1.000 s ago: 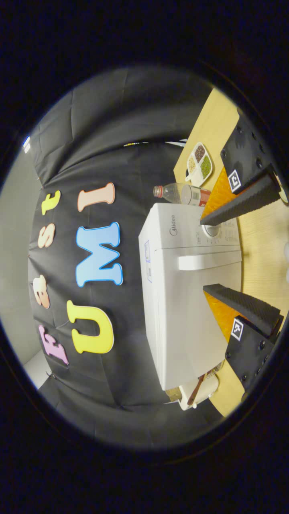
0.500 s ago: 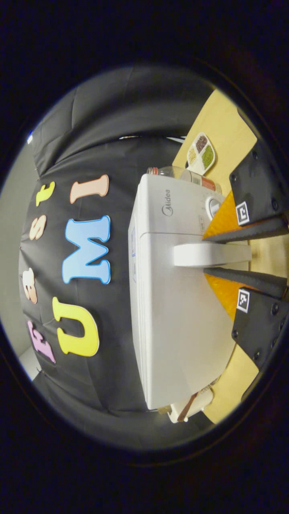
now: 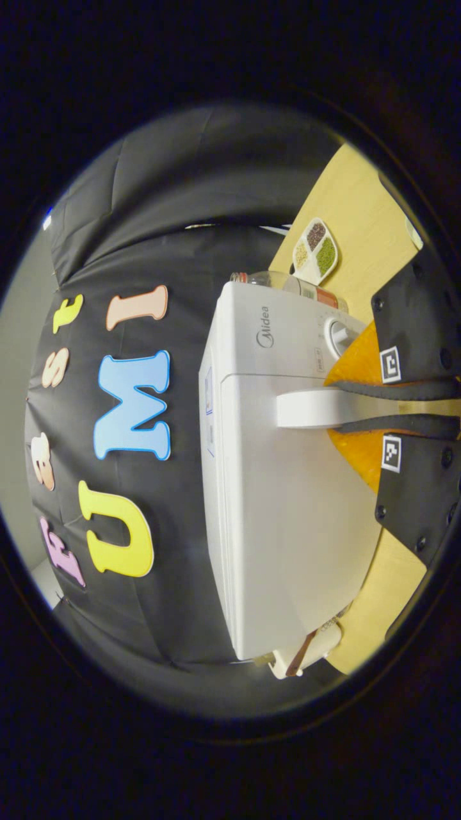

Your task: Open the microwave oven with the left hand, put the food in, and close the microwave oven.

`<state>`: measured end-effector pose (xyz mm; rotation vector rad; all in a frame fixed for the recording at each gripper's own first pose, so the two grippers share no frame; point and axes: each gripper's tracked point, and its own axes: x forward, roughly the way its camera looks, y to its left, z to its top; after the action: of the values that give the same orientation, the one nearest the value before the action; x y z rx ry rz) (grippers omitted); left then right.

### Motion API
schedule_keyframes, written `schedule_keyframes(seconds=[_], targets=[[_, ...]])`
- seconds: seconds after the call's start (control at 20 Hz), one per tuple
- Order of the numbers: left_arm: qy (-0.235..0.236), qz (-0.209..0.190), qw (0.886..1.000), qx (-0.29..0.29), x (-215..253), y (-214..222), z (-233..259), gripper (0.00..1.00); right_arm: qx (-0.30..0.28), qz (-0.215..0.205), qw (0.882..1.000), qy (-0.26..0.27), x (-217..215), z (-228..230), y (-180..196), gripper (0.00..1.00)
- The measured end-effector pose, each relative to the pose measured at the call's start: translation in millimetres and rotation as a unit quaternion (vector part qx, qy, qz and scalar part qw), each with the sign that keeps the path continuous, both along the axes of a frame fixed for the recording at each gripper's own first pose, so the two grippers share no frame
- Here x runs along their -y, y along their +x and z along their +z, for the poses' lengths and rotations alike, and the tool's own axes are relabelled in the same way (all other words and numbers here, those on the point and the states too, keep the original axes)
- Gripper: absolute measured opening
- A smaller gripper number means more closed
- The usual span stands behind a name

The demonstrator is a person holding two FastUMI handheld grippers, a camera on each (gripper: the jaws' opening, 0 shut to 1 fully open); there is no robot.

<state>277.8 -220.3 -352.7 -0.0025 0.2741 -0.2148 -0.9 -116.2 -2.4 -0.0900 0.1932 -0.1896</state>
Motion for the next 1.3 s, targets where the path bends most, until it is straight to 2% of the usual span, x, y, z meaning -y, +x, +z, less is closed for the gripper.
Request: schedule_keyframes(seconds=[0.2, 0.3, 0.4, 0.55, 0.65, 0.75, 0.8, 0.95, 1.3], targets=[[0.001, -0.004, 1.000, -0.011, 0, -2, -2, 0.16, 0.003, 0.007, 1.000, -0.010, -3, 3, -8, 0.97], [-0.003, 0.005, 1.000, -0.031, -6, -25, -9, 0.16, 0.005, 0.008, 1.000, -0.011, -2, 4, -10, 0.97], [0.022, 0.006, 1.000, 0.009, -20, -54, 2, 0.16, 0.006, 0.012, 1.000, -0.003, -1, 2, -12, 0.97], [0.008, -0.004, 1.000, 0.019, -36, -85, 2, 0.17, 0.002, 0.024, 1.000, 0.013, -6, -4, -14, 0.97], [0.024, 0.037, 0.999, 0.012, -69, -88, 1, 0.50, 0.006, 0.031, 0.999, 0.017, -10, -2, -17, 0.97], [-0.001, 0.025, 1.000, -0.014, -71, -88, -7, 0.83, 0.007, 0.039, 0.999, 0.017, -17, -2, -21, 0.97], [0.001, 0.025, 1.000, -0.016, -71, -91, -5, 1.00, 0.007, 0.043, 0.999, 0.017, -21, -2, -23, 0.97], [0.038, 0.027, 0.999, 0.000, -80, -108, 1, 0.98, 0.004, 0.054, 0.998, 0.013, -30, -7, -30, 0.97], [0.039, 0.023, 0.999, -0.002, -119, -157, 1, 0.99, -0.007, 0.084, 0.996, 0.026, -60, -19, -38, 0.97]])
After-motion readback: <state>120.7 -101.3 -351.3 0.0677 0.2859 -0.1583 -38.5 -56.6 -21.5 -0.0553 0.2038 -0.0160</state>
